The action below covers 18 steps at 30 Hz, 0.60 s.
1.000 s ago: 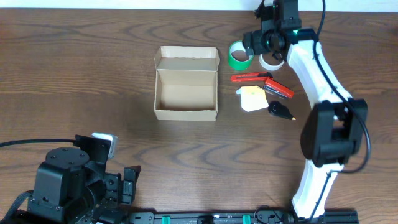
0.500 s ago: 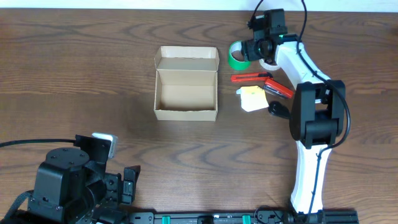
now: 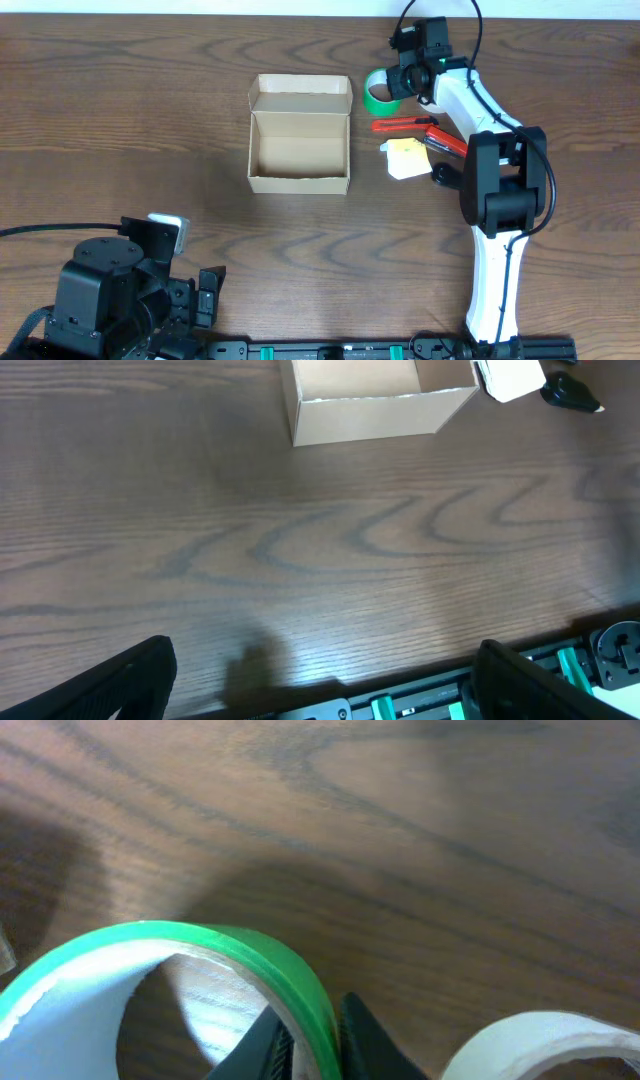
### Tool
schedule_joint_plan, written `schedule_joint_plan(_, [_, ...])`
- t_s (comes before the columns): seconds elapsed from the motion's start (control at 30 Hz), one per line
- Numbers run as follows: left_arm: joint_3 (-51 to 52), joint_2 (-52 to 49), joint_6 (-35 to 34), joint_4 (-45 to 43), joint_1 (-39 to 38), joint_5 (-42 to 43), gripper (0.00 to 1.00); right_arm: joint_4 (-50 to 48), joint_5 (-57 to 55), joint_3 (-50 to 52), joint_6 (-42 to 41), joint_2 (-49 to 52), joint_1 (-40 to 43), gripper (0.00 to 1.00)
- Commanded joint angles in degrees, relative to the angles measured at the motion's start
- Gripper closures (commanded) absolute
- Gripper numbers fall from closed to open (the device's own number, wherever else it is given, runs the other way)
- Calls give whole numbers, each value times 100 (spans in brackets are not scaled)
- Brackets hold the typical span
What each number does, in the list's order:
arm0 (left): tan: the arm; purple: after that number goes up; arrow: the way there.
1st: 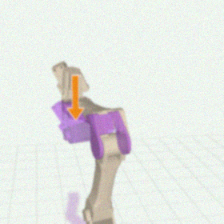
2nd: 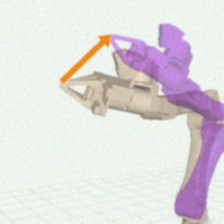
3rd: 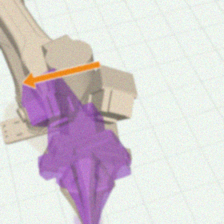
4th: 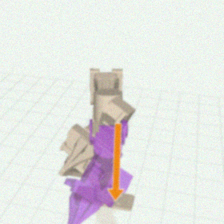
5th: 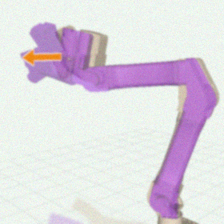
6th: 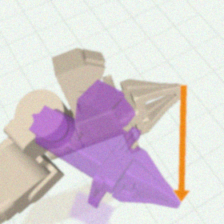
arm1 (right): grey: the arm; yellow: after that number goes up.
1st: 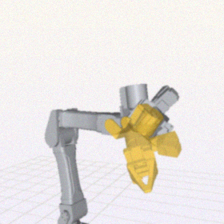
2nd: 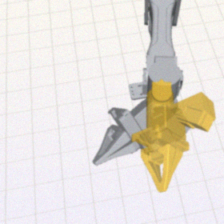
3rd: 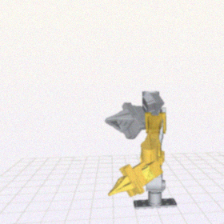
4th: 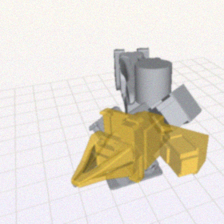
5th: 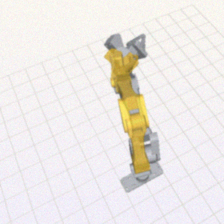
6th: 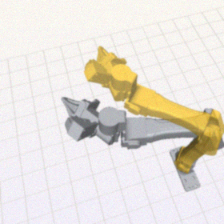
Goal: Pack container
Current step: 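Reach the right gripper to the green tape roll and grasp it, then carry the green tape roll into the box and lower it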
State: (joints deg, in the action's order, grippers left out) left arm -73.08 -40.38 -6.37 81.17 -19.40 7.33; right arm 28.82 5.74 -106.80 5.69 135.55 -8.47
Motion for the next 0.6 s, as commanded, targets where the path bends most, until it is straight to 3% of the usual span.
schedule_joint_plan(0.0, [13,-7,-28,20,-13,15,5,256,28,-402,-142,-57,-61,94])
schedule_joint_plan(0.07, [13,-7,-28,20,-13,15,5,577,28,-660,-142,-140,-61,99])
schedule_joint_plan(0.3, [13,-7,-28,20,-13,15,5,1764,24,-1628,-140,-791,-103,99])
schedule_joint_plan(0.57, [13,-7,-28,17,-13,13,5,2553,35,-1738,-505,-1952,-514,99])
